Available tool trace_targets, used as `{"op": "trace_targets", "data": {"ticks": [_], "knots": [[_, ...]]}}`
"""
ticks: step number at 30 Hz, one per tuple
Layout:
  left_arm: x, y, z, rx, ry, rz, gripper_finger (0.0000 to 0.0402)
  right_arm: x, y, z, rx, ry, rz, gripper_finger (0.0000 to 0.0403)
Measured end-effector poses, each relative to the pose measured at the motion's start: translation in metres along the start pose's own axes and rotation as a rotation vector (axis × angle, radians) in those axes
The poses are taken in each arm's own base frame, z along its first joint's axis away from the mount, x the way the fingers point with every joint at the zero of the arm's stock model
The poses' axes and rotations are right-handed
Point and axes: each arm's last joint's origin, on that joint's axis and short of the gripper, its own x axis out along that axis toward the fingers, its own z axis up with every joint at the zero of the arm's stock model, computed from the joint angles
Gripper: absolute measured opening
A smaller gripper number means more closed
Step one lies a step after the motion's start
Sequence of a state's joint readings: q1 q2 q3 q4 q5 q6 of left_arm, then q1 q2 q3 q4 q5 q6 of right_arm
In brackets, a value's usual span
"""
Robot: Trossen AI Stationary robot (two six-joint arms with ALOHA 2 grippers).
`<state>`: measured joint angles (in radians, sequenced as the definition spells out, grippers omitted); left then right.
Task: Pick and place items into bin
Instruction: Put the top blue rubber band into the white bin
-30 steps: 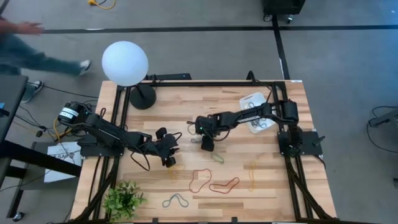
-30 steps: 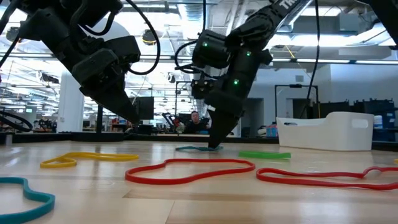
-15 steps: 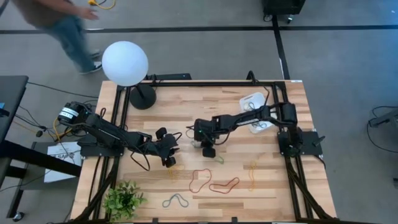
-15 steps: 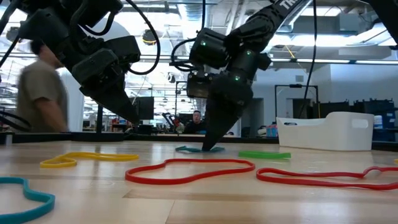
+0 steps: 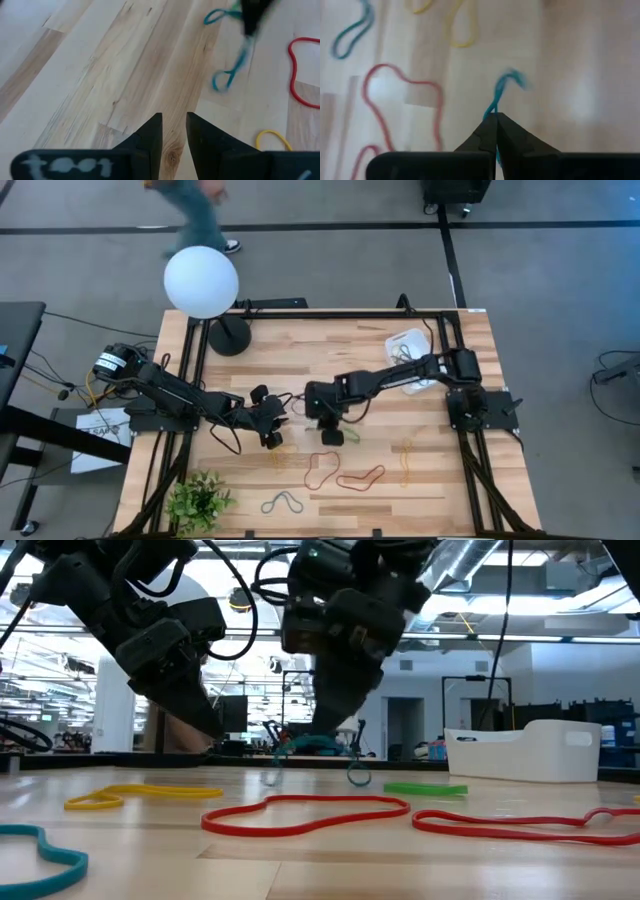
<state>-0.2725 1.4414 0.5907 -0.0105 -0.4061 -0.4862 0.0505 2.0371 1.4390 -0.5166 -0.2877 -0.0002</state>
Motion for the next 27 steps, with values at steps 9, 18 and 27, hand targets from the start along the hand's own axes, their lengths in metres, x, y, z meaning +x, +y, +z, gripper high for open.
{"op": "trace_targets", "data": {"ticks": [9,18,27], "knots": [[0.0,0.0,-0.001,0.004,0.008,0.004,0.0077,-0.014,0.005,0.01,-0.018,-0.016,-0.051,0.0],[0.0,0.001,-0.002,0.003,0.018,0.009,0.0077,-0.023,-0.007,-0.007,0.028,0.155,-0.298,0.0],[0.0,0.001,-0.002,0.003,0.02,0.011,0.0077,-0.083,-0.036,-0.067,0.289,0.781,-0.956,0.0]]}}
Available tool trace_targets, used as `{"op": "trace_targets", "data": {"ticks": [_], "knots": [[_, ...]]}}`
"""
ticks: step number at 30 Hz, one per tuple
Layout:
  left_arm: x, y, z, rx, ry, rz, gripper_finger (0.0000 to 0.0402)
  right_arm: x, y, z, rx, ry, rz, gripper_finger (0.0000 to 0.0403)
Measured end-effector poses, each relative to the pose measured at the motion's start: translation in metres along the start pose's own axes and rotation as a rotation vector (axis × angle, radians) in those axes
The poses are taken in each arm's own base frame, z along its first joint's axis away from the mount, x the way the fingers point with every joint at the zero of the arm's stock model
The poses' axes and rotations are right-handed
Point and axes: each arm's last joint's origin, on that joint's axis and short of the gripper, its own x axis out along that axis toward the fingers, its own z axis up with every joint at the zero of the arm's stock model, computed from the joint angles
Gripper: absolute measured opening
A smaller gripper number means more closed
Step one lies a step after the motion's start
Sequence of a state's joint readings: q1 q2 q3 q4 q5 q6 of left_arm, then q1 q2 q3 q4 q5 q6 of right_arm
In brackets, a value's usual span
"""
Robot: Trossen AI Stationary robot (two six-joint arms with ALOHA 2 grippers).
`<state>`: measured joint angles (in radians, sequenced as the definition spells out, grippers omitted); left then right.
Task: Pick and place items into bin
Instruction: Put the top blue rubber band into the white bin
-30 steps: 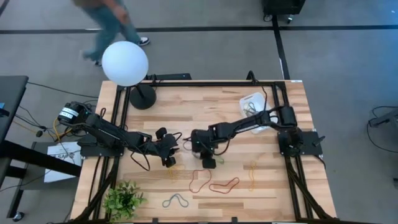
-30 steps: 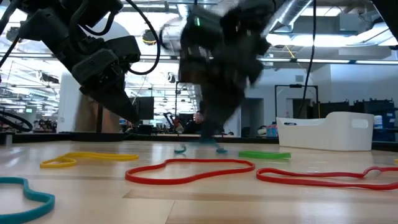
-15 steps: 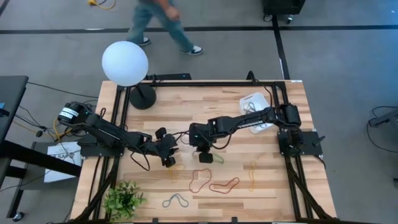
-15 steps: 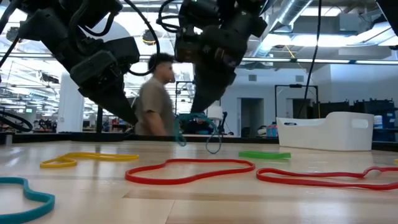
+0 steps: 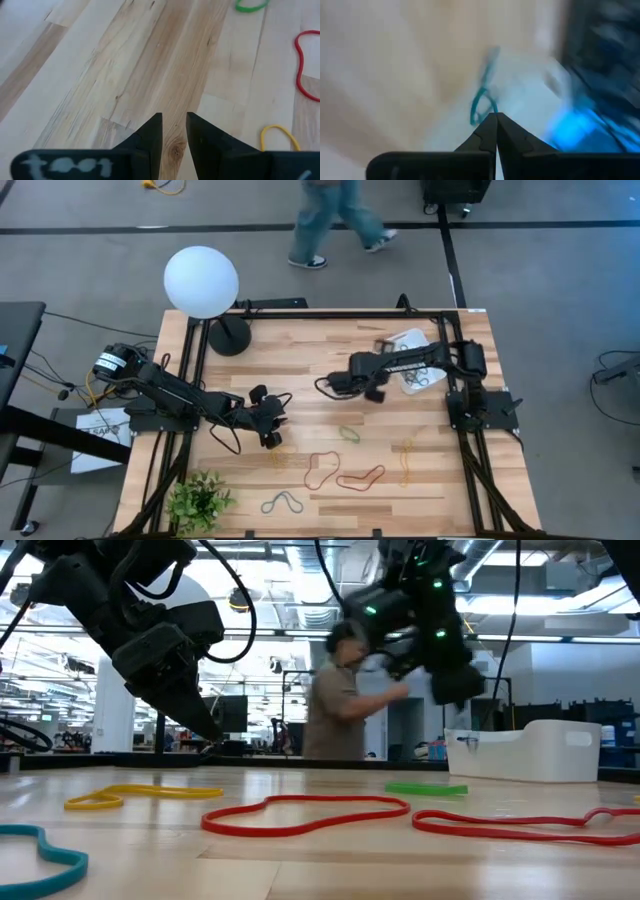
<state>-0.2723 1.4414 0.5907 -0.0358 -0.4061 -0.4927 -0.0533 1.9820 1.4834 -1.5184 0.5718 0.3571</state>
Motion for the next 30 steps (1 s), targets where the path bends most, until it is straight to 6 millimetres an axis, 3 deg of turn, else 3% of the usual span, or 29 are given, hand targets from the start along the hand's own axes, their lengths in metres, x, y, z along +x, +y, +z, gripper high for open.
{"op": "trace_targets", "data": {"ticks": [2,6,11,15,22,30], "knots": [[0.0,0.0,0.0,0.0,0.0,0.0,0.0077,0.006,-0.01,-0.004,0.062,0.045,-0.074,0.0],[0.0,0.0,0.0,-0.006,0.0,0.0,0.0077,0.017,-0.034,-0.008,0.107,0.016,-0.03,0.0],[0.0,0.0,-0.001,-0.013,0.009,0.004,0.0077,0.038,-0.063,-0.021,0.244,0.116,-0.106,0.0],[0.0,0.001,-0.002,-0.01,0.016,0.008,0.0077,0.055,-0.083,-0.034,0.356,0.153,-0.024,0.0],[0.0,0.001,-0.002,-0.008,0.021,0.011,0.0077,0.079,-0.084,-0.048,0.423,0.251,0.069,0.0],[0.0,0.001,-0.002,-0.008,0.022,0.012,0.0077,0.091,-0.077,-0.04,0.461,0.21,0.071,0.0013]]}}
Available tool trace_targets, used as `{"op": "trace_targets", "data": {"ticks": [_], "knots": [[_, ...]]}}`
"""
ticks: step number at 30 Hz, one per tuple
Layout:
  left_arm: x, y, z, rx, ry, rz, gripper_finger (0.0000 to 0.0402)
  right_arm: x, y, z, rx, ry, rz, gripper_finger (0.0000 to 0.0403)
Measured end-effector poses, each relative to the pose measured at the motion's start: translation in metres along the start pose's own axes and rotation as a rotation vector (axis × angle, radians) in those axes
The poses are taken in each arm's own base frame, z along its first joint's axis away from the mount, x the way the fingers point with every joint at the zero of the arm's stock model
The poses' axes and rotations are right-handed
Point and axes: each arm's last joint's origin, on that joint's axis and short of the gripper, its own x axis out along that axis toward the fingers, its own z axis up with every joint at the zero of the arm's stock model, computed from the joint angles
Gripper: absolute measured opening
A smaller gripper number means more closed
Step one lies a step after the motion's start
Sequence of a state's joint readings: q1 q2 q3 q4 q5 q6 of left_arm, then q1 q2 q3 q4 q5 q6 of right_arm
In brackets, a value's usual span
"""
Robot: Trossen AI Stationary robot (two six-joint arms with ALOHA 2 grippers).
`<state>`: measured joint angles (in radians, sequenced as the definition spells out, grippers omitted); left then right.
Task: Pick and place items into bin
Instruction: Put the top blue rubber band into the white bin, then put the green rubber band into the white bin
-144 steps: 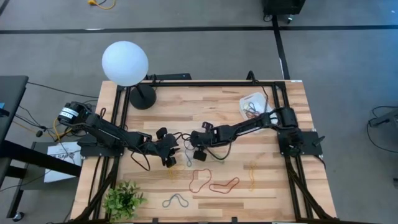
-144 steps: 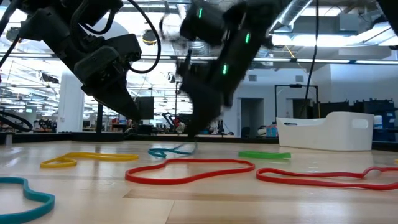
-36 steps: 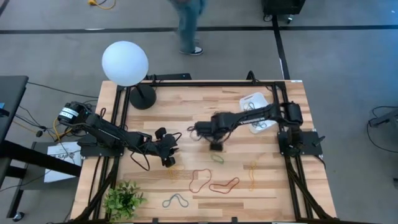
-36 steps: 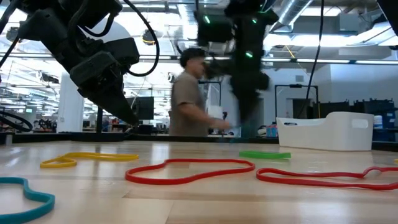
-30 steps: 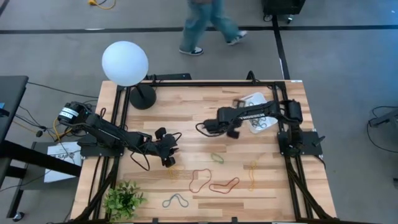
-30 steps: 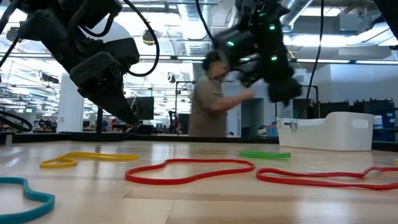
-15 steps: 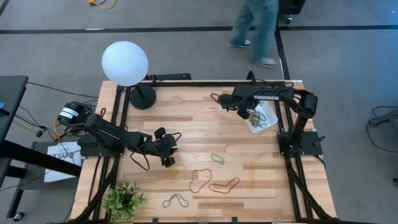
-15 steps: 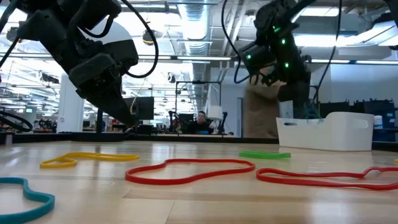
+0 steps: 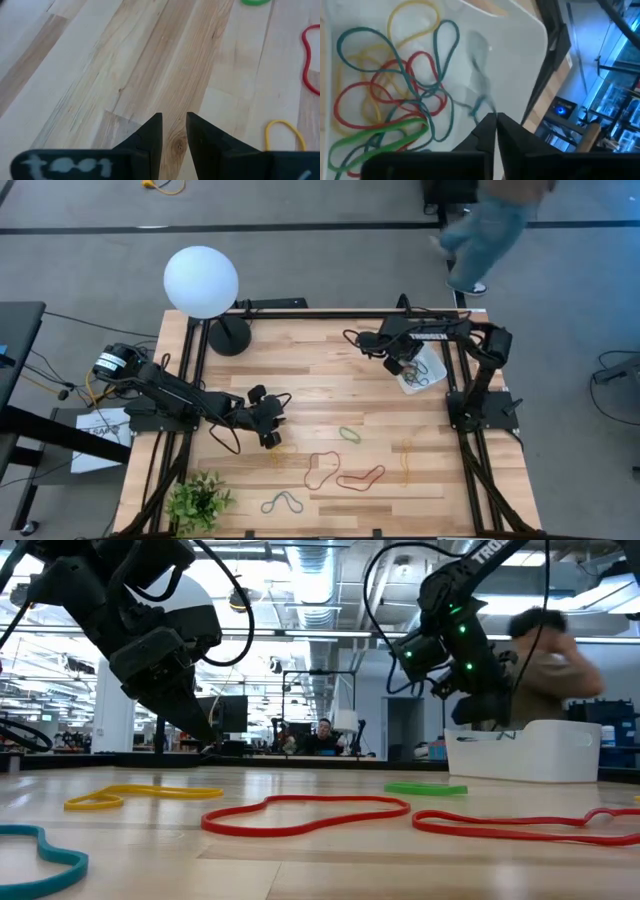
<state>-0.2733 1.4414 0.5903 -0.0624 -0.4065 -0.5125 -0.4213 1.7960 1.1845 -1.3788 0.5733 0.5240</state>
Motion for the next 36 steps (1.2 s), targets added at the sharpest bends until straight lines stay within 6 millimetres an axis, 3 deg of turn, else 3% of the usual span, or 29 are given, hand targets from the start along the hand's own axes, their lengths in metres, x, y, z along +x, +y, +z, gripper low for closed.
{"op": "trace_targets", "data": {"ticks": [8,13,19,23,27,31,36], "knots": [[0.0,0.0,0.0,0.0,0.0,0.0,0.0077,-0.001,0.001,0.002,0.007,-0.023,0.008,0.0076],[0.0,0.0,0.0,0.0,0.0,0.0,0.0077,-0.005,0.004,-0.001,-0.008,-0.045,-0.011,0.0091],[0.0,0.0,0.0,0.001,0.0,0.0,0.0077,-0.045,-0.004,-0.019,0.016,-0.236,0.02,0.0091],[0.0,0.0,0.0,0.0,0.0,0.0,0.0077,-0.081,-0.011,-0.045,0.017,-0.406,0.169,0.009],[0.0,0.0,0.0,-0.001,0.0,0.0,0.0077,-0.109,-0.006,-0.073,-0.052,-0.558,0.459,0.009],[0.0,0.0,0.0,-0.005,0.0,0.0,0.0077,-0.127,0.019,-0.097,-0.174,-0.712,0.727,0.009],[0.0,0.0,0.0,-0.007,-0.001,0.0,0.0077,-0.134,0.052,-0.125,-0.258,-0.791,0.872,0.009]]}}
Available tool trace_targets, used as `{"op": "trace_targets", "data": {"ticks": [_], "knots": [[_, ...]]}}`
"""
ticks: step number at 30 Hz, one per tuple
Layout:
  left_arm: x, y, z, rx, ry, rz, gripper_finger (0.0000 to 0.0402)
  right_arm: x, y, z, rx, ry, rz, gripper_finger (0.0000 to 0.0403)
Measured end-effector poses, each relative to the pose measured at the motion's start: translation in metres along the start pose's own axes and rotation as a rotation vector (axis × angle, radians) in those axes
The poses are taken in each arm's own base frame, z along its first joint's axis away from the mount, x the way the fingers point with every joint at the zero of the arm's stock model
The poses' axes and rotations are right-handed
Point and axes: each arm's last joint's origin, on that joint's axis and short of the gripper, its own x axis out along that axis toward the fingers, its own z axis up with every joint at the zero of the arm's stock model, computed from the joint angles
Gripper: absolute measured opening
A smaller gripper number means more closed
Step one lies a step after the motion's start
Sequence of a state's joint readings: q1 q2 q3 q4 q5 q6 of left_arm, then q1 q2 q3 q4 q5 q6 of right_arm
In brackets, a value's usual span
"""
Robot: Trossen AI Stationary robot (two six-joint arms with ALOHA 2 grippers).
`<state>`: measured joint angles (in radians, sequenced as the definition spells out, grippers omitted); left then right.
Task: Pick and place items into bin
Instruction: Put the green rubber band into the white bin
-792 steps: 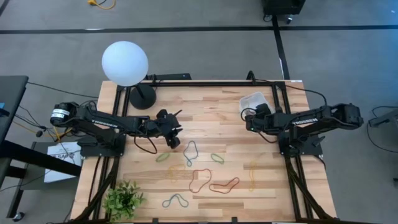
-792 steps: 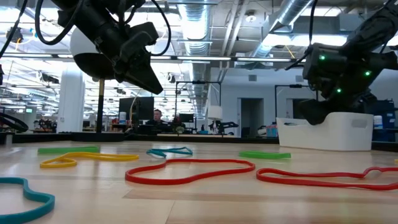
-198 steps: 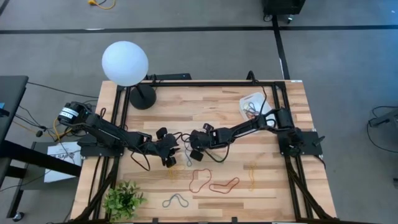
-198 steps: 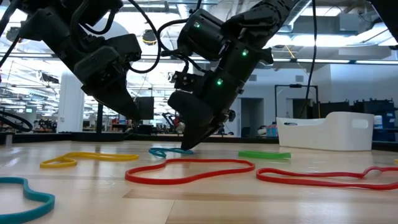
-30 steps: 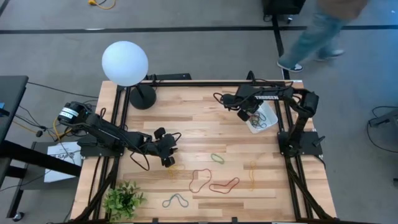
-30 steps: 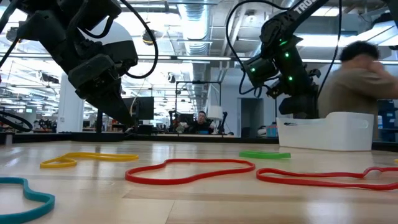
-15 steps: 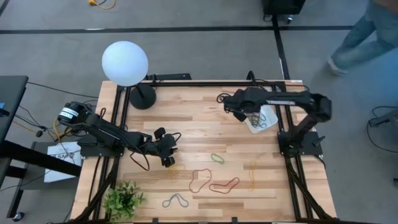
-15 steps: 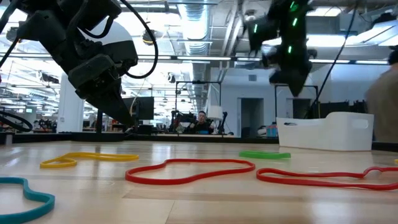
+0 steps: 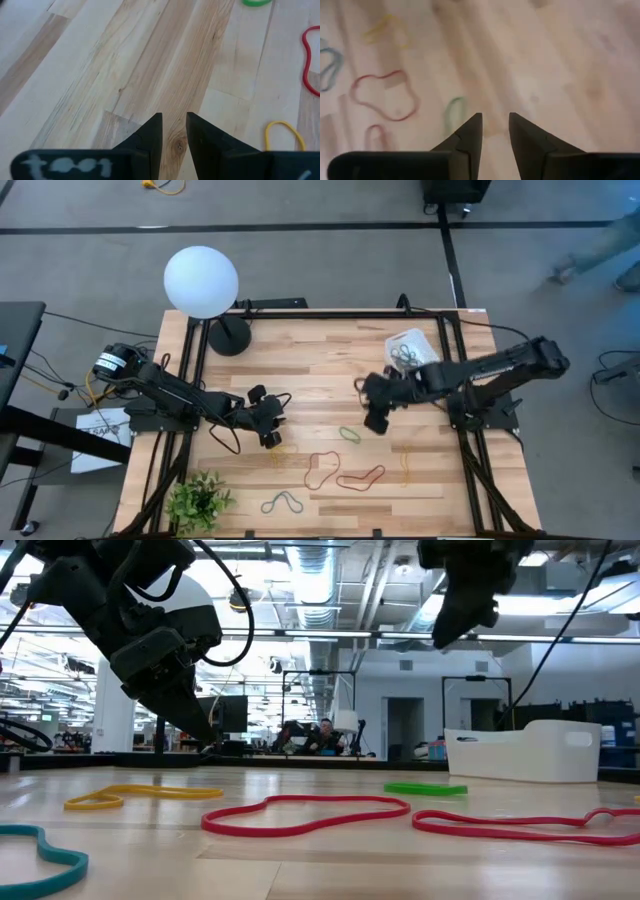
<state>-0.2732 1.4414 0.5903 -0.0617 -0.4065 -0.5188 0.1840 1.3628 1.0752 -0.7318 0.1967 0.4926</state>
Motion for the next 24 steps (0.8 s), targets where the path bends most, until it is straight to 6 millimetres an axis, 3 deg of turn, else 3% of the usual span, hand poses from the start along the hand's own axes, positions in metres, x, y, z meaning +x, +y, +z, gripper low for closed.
{"op": "trace_targets", "data": {"ticks": [6,11,18,24], "knots": [[0.0,0.0,0.0,-0.015,0.003,0.001,0.0077,0.024,0.037,-0.019,0.025,0.06,0.053,0.009],[0.0,0.0,-0.001,-0.024,0.006,0.001,0.0077,0.065,0.063,-0.033,0.015,0.154,0.074,0.009],[0.0,0.0,0.0,-0.026,0.001,-0.003,0.0077,0.117,0.062,-0.032,0.028,0.27,-0.036,0.009],[0.0,0.0,0.0,-0.026,0.0,-0.003,0.0077,0.13,0.05,-0.018,0.023,0.356,-0.08,0.009]]}}
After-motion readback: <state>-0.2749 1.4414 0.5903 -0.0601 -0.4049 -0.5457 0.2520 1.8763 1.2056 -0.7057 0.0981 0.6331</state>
